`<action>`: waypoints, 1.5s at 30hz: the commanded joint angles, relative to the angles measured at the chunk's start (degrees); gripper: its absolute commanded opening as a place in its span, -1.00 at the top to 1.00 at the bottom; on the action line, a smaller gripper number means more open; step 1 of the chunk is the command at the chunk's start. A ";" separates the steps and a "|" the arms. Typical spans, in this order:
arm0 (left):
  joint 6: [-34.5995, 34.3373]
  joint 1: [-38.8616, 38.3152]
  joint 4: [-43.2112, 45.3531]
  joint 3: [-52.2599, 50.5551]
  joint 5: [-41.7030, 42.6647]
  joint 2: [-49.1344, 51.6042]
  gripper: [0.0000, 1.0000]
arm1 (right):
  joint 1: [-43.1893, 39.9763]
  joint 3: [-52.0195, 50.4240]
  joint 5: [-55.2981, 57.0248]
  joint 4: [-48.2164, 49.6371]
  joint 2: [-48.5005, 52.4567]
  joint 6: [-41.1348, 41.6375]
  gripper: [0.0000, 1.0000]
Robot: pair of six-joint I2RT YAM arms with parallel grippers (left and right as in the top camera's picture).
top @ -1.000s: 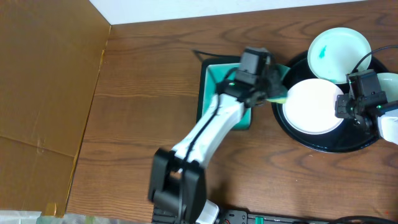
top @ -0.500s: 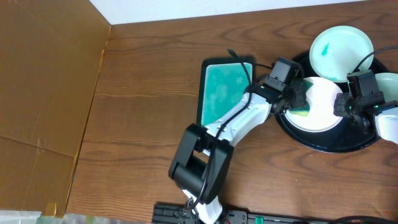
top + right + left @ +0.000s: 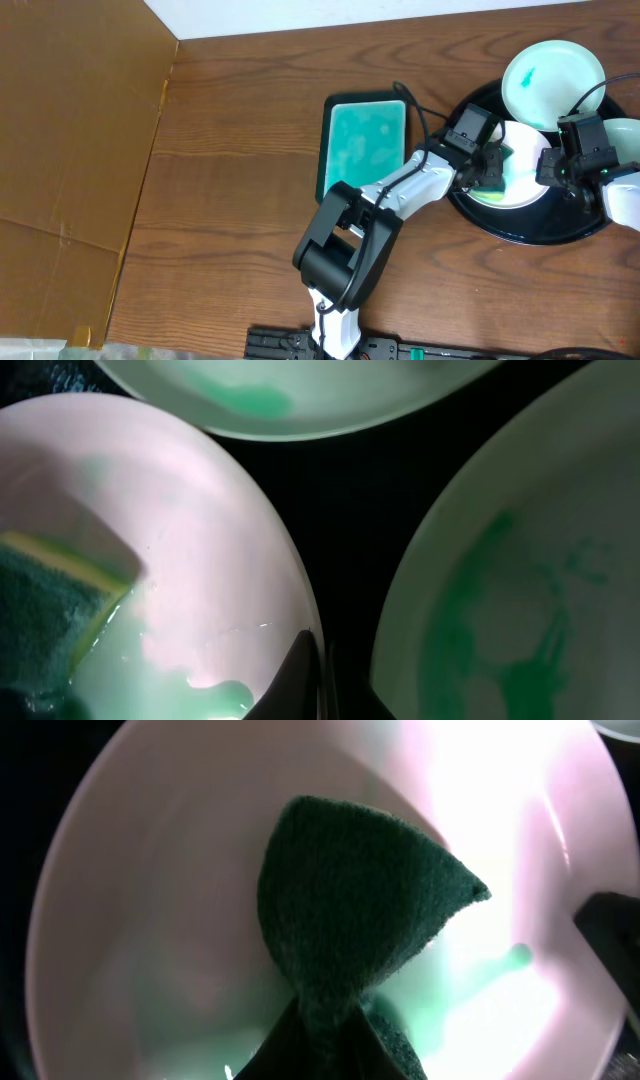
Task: Clean dirty plates on tray and stack at the side
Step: 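Scrub the white plate again with the sponge in the left gripper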
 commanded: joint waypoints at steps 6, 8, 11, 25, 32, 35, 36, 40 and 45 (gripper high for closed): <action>2.23 1.03 1.11 -0.96 -33.90 3.93 0.86 | -0.46 -0.33 1.46 -0.94 1.66 0.96 0.98; 2.21 1.22 3.19 -0.96 -33.05 3.48 0.86 | -0.46 -0.33 1.46 -1.01 1.66 0.96 0.98; 2.16 1.22 5.40 -0.96 -27.12 2.32 0.86 | -0.46 -0.33 1.46 -1.03 1.66 0.96 0.98; 1.57 4.07 10.99 -0.98 0.57 -11.67 0.86 | -0.46 -0.33 1.49 -1.77 1.66 0.52 0.98; 1.57 2.82 3.80 -0.98 6.73 -7.17 0.86 | -0.46 -0.33 1.49 -1.57 1.66 0.52 0.98; 1.57 2.67 2.45 -0.98 6.64 -4.44 0.85 | -0.46 -0.33 1.49 -1.57 1.66 0.52 0.98; 1.57 2.67 2.10 -0.98 6.60 -3.52 0.86 | -0.46 -0.33 1.46 -1.60 1.66 0.52 0.98; 1.57 2.95 2.08 -0.98 1.07 -1.01 0.86 | -0.46 -0.33 1.46 -1.62 1.66 0.52 0.98; 1.55 2.95 1.95 -0.98 -16.70 -0.79 0.86 | -0.46 -0.33 1.46 -1.64 1.66 0.55 0.98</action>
